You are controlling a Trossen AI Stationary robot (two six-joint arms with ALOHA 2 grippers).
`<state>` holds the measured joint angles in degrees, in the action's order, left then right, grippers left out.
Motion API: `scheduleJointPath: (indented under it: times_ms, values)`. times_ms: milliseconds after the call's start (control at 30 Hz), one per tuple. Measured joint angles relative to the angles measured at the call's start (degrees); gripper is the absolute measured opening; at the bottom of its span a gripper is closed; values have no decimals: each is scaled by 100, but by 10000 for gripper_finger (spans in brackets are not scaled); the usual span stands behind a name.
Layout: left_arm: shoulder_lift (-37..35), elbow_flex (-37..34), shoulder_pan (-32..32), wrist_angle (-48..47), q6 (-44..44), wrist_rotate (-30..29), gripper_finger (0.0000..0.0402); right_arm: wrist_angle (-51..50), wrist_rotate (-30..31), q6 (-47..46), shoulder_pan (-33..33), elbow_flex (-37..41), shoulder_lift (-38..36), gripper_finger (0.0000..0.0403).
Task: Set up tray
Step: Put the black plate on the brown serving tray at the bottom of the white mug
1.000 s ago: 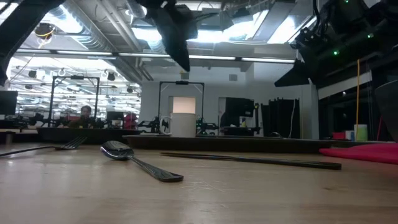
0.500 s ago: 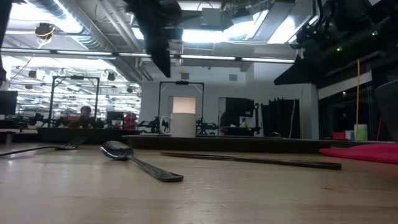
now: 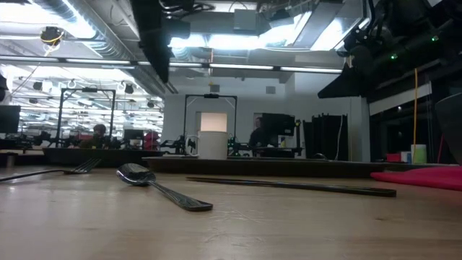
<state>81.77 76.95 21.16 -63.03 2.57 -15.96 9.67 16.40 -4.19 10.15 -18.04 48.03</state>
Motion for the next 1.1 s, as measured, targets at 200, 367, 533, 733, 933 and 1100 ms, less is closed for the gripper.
scheduleJointPath:
  times_ms: [200,367,533,733,933,1100]
  values:
    - [42,-2,-206,-510,-657,-76,3,-4,-7,-8,0,0,0,14]
    - [42,-2,-279,-493,-847,-58,4,-4,-128,-176,0,0,0,14]
    - [42,-2,-281,-563,-1246,-47,12,-4,-270,-288,-2,0,0,14]
    - [42,-97,-308,-938,-1698,-3,49,-7,-292,-284,-2,0,0,14]
    - [45,-669,-359,-855,-1851,365,98,-51,-632,-288,-2,0,0,14]
    - [45,-1193,-398,-645,-2051,364,132,-66,-855,-317,-2,0,2,14]
